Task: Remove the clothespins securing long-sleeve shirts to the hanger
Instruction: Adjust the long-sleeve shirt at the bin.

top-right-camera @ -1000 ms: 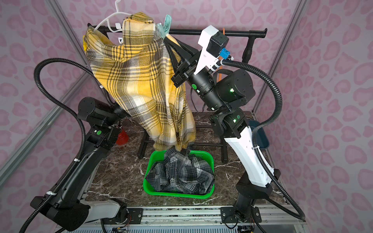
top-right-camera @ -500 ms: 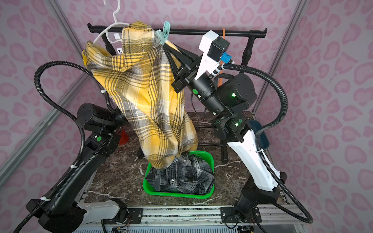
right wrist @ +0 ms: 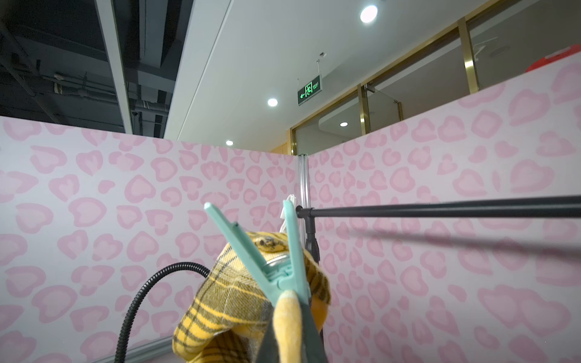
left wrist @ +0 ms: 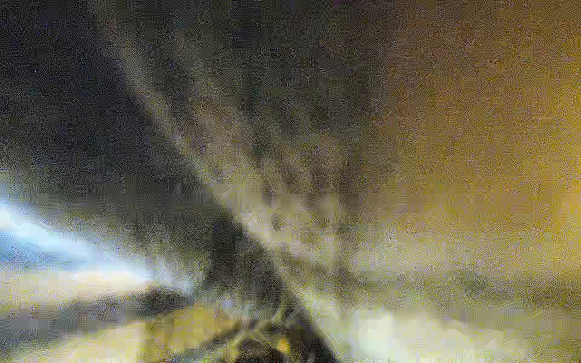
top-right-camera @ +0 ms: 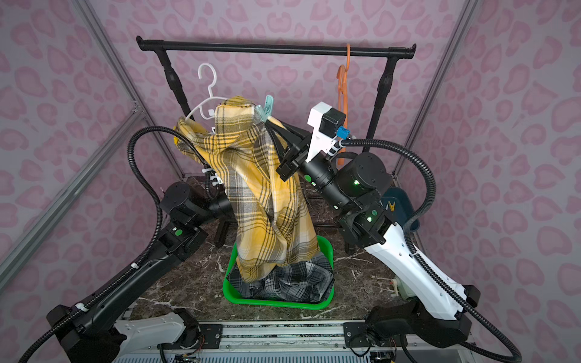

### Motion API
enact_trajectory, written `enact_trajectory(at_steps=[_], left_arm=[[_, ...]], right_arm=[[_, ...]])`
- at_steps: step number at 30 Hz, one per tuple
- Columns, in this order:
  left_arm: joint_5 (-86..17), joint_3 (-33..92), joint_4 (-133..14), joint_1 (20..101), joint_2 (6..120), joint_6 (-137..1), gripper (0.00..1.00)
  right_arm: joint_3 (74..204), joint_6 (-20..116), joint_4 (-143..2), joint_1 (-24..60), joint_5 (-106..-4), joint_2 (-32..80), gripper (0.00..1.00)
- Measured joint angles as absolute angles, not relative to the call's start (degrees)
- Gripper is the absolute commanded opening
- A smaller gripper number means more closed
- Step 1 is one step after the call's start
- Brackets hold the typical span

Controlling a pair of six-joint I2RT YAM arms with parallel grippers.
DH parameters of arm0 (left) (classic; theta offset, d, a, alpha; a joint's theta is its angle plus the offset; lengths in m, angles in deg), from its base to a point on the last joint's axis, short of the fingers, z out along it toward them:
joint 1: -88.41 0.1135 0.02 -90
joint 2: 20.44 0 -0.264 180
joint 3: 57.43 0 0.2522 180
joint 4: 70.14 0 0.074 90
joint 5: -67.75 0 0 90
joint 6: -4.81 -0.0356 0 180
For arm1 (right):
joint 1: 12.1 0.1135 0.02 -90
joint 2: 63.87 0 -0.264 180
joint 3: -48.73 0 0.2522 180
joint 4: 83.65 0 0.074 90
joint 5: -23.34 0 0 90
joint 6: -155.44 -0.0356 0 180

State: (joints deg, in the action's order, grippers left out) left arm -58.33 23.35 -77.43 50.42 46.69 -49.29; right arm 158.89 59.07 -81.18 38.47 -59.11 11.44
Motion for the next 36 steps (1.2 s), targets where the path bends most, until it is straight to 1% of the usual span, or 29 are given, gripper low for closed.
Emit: enact_trajectory(at_steps=[4, 10, 11, 15, 17, 18, 21, 23, 27, 29, 32, 36], left_arm=[[-54.8, 14.3, -75.7, 50.1, 43.7, -50.8, 0.33], [-50.3, 0.6, -72.3, 50.0, 40.9, -52.5, 0.32], [-49.3, -1.5, -71.1, 50.0, 40.0, -52.6, 0.34], [-43.4, -5.7, -63.1, 50.0, 33.3, -54.2, 0.69], [-40.4, -5.4, -59.2, 50.5, 29.1, -55.5, 0.83], [-38.9, -4.5, -57.4, 51.0, 27.5, -56.4, 0.87], [-35.7, -1.0, -52.2, 52.1, 24.7, -58.5, 0.91], [-34.8, 0.4, -49.1, 53.0, 23.2, -59.7, 0.91], [-33.9, 2.5, -41.9, 56.5, 20.2, -61.0, 0.94], [-33.8, 4.2, -39.9, 59.1, 19.3, -61.0, 0.94], [-37.3, 8.9, -41.2, 64.2, 21.9, -59.5, 0.88], [-43.8, 14.0, -47.5, 66.5, 29.8, -55.9, 0.86]], right_arm=[[144.4, 58.5, -83.4, 39.3, -61.1, 4.4, 0.00], [128.6, 56.7, -84.1, 39.6, -60.5, -4.0, 0.00], [125.9, 56.3, -83.8, 39.6, -60.4, -5.5, 0.00], [117.9, 55.4, -82.2, 39.6, -60.5, -11.5, 0.00], [114.8, 54.8, -81.9, 38.6, -60.8, -14.3, 0.00], [113.5, 54.4, -81.8, 37.7, -60.7, -15.4, 0.00], [112.2, 53.9, -79.8, 35.4, -60.3, -16.7, 0.00], [111.5, 54.1, -78.7, 34.9, -60.5, -17.0, 0.00], [109.9, 54.9, -76.8, 34.3, -59.1, -17.3, 0.00], [109.7, 55.7, -76.0, 34.2, -57.8, -17.3, 0.00], [109.2, 57.1, -75.9, 34.2, -55.5, -17.6, 0.00], [107.3, 59.1, -76.1, 35.4, -53.1, -18.7, 0.00]])
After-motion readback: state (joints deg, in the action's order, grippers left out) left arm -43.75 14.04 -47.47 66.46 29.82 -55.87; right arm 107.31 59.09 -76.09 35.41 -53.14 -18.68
